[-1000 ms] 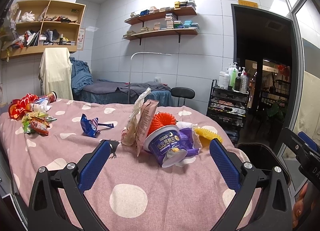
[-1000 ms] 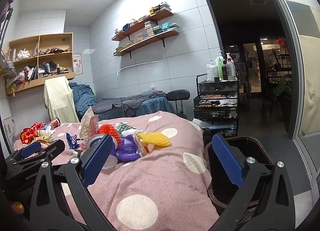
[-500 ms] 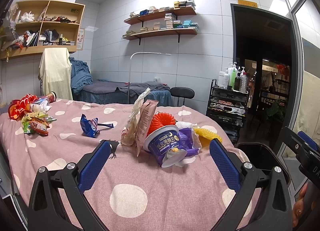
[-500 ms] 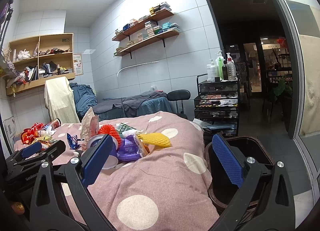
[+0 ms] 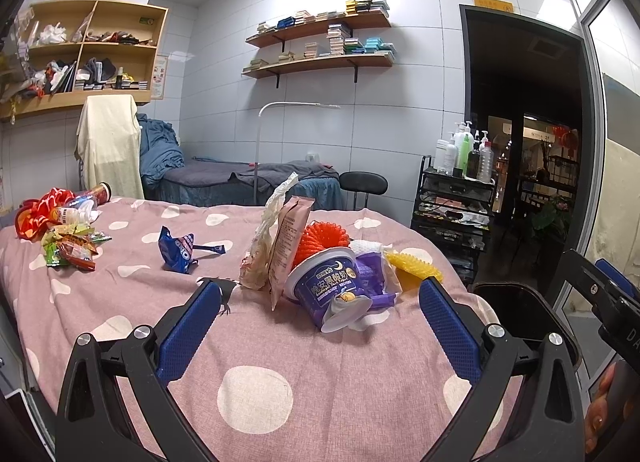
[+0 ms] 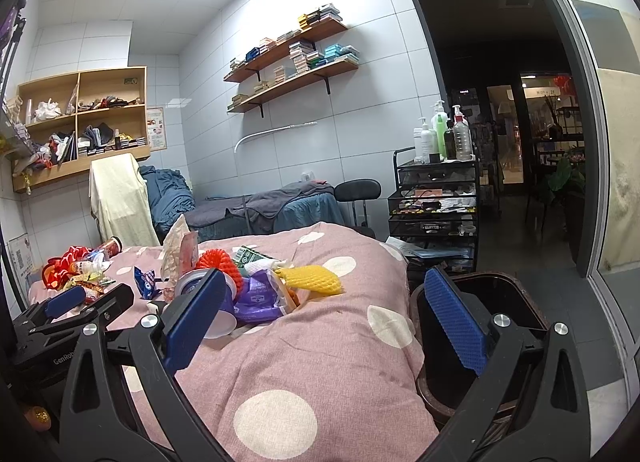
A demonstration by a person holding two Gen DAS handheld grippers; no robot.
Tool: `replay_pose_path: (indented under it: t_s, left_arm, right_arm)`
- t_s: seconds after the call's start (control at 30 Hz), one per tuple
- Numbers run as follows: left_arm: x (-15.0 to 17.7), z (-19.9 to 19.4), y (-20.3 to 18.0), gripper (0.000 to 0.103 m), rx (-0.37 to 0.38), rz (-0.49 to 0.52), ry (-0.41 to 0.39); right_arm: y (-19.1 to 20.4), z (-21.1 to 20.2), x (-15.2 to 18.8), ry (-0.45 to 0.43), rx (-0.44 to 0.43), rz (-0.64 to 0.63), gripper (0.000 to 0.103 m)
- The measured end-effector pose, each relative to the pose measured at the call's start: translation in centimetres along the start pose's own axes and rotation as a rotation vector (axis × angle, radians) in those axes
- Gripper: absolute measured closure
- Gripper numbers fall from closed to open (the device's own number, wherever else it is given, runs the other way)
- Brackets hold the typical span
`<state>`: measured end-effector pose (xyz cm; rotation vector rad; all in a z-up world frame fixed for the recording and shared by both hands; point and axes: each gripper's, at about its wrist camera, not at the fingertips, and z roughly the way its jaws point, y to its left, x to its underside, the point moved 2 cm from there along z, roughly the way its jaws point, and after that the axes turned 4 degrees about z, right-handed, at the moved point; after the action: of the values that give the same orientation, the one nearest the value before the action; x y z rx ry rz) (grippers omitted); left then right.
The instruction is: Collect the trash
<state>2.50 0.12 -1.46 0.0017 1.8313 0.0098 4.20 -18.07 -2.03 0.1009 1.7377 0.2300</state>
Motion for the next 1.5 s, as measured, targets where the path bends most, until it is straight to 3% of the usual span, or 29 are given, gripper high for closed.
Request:
replay_pose_path:
  t_s: [1.5]
  left_arm:
    - [1.0, 0.2, 0.0, 0.005, 0.004, 0.001, 0.024]
  right_arm:
    - [0.5, 0.3, 0.4, 0.024, -0.009, -0.004, 0.005]
